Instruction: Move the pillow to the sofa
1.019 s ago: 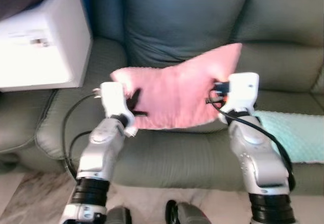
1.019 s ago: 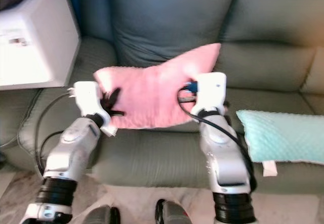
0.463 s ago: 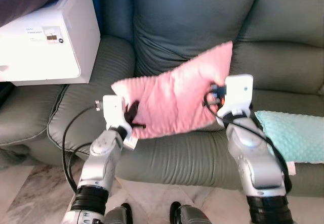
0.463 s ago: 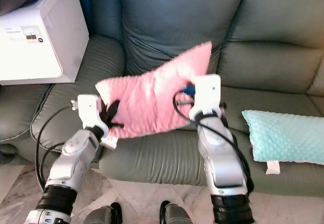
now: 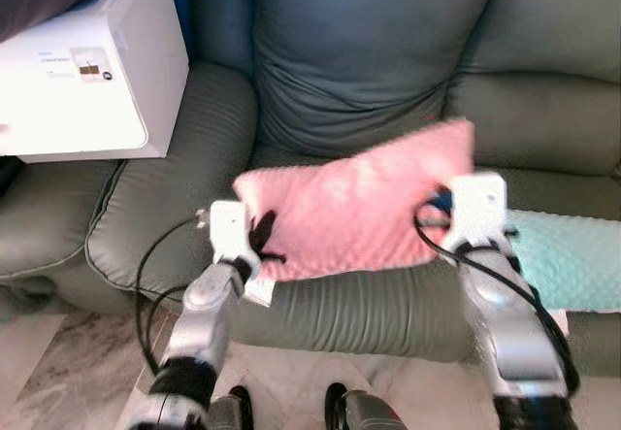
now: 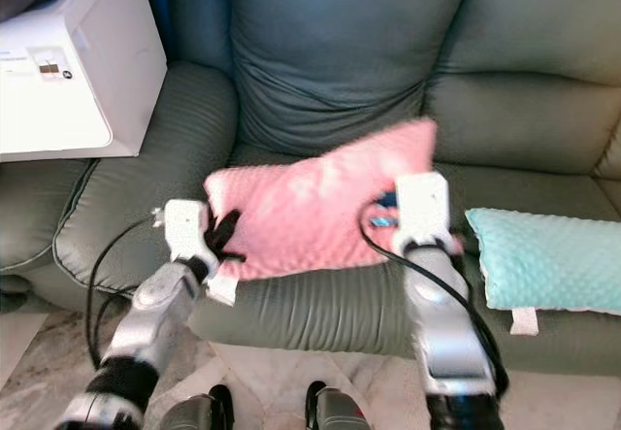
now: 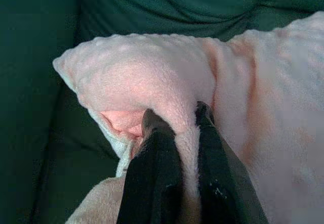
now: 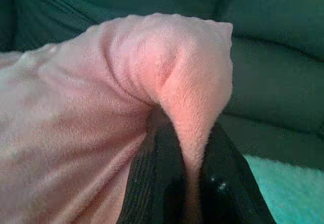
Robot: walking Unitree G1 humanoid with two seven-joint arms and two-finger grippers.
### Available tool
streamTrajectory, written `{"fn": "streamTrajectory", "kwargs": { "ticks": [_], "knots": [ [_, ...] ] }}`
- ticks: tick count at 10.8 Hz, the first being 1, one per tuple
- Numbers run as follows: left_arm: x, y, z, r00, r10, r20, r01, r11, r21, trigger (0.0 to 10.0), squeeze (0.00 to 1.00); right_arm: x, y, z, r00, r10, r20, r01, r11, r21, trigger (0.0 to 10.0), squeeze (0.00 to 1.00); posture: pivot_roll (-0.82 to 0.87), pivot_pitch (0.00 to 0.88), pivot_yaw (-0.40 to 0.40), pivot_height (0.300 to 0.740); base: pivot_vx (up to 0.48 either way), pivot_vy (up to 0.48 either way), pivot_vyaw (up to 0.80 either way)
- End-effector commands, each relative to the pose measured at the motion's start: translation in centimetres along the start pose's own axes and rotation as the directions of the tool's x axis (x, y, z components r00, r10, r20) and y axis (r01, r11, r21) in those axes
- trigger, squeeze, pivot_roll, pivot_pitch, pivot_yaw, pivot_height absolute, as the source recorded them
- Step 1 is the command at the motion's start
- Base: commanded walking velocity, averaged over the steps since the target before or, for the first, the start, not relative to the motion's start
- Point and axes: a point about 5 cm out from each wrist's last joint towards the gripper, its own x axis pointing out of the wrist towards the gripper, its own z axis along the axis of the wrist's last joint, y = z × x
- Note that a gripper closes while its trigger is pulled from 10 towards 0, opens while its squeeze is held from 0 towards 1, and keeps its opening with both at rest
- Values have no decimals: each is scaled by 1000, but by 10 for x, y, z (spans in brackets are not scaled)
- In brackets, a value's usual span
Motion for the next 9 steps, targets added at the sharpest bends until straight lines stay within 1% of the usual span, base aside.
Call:
{"fn": "streamTrajectory", "kwargs": {
  "ticks": [1, 3, 4, 5, 6, 7, 8, 9],
  "knots": [
    [-1, -2, -8, 1000, -15, -12, 15, 1000, 16, 10000, 0, -3, -7, -2, 999, -40, 4, 40, 999, 10, 10000, 0, -170, 254, -37, 740, 0, 0, 0],
    [4, -2, -4, 1000, -14, 7, 14, 1000, 10, 10000, 0, -14, 1, -7, 1000, -14, 12, 13, 998, 59, 10000, 0, -171, 281, -22, 740, 0, 0, 0],
    [6, -3, -2, 1000, -15, 17, 15, 1000, 10, 10000, 0, -17, 2, -8, 1000, -21, 17, 19, 997, 71, 10000, 0, -179, 294, -15, 740, 0, 0, 0],
    [11, -9, 0, 999, -27, 32, 26, 999, 20, 10000, 0, -21, -3, -13, 999, -48, 6, 47, 996, 69, 10000, 0, -184, 303, -11, 740, 0, 0, 0],
    [16, -15, 1, 999, -33, 35, 33, 999, 14, 10000, 0, -26, -7, -16, 997, -77, 1, 77, 995, 71, 10000, 0, -187, 312, -7, 740, 0, 0, 0],
    [19, -19, 3, 998, -44, 44, 44, 999, 16, 10000, 0, -27, -10, -17, 996, -94, 5, 93, 993, 72, 10000, 0, -191, 317, -4, 740, 0, 0, 0],
    [23, -24, 15, 994, -58, 91, 58, 998, 7, 10000, 0, -29, -13, -8, 992, -117, 51, 113, 991, 71, 10000, 0, -196, 318, 0, 740, 0, 0, 0],
    [24, -26, 27, 987, -67, 145, 70, 997, -12, 10000, 0, -29, -14, 6, 984, -127, 125, 123, 992, 34, 10000, 0, -194, 314, 1, 740, 0, 0, 0]
  ]
}}
